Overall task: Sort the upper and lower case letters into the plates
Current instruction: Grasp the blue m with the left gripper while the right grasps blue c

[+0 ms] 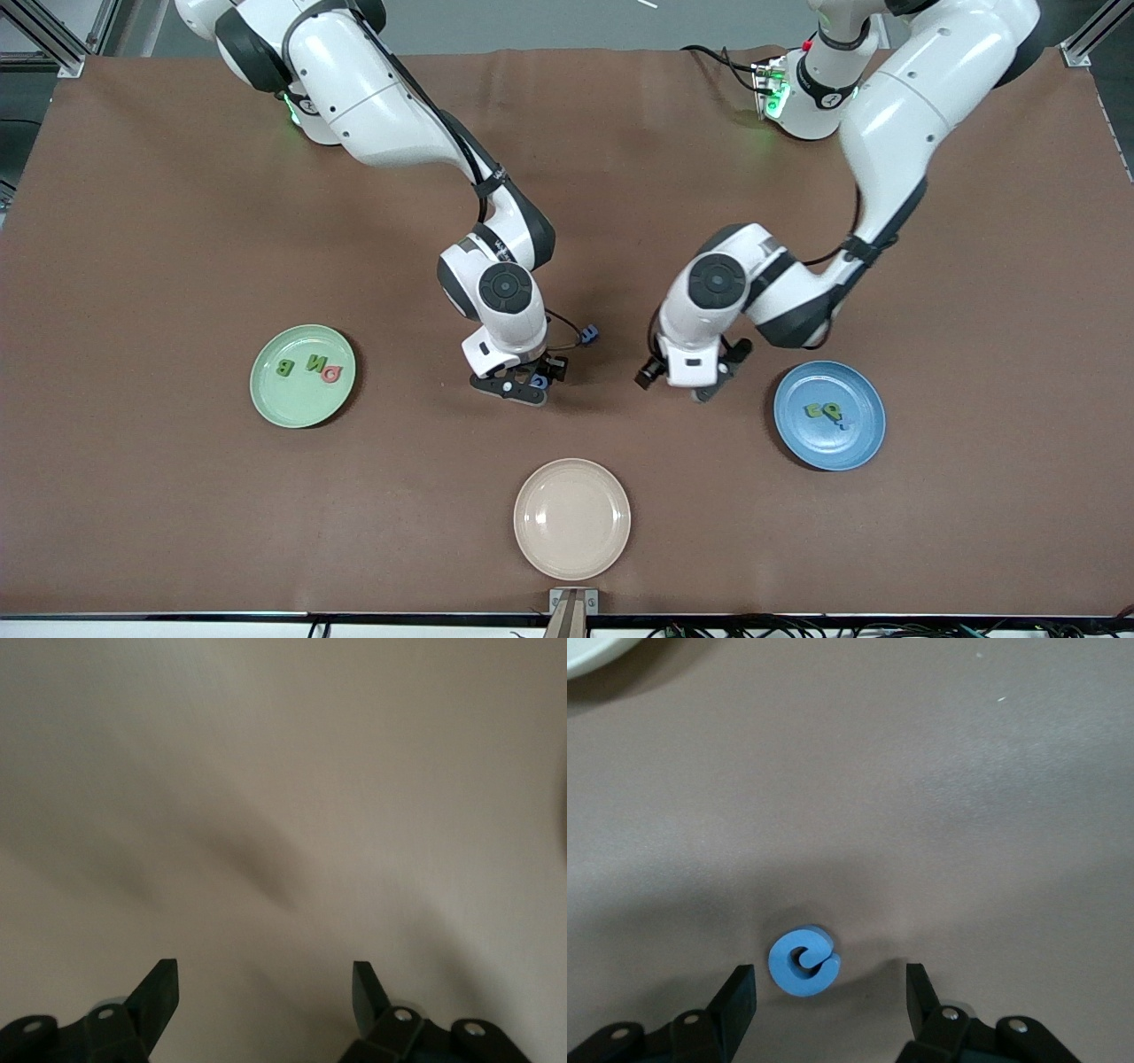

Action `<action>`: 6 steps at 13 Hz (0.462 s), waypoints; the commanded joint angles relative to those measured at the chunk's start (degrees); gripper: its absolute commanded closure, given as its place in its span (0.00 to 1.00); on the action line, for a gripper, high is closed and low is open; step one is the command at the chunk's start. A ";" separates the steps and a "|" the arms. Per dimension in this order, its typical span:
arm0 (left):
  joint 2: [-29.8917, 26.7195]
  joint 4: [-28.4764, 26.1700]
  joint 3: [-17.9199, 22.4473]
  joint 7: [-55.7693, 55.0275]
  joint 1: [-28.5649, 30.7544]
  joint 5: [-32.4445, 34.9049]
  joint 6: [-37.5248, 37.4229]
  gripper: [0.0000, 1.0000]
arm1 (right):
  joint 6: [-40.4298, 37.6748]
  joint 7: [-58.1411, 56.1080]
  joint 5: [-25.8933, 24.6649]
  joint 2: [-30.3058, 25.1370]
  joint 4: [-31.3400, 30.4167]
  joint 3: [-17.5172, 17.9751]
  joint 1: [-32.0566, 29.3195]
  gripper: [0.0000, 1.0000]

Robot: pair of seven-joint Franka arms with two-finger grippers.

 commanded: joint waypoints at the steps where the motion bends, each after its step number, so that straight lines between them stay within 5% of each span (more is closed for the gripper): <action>1: 2.21 2.92 2.95 -2.32 -5.21 -0.93 0.30 0.21 | -0.26 -0.21 -0.30 1.26 1.95 -0.58 0.58 0.33; 6: 5.55 7.15 4.28 -6.19 -10.59 -1.02 0.30 0.29 | 0.70 -0.21 -0.47 2.40 3.01 -0.75 0.76 0.39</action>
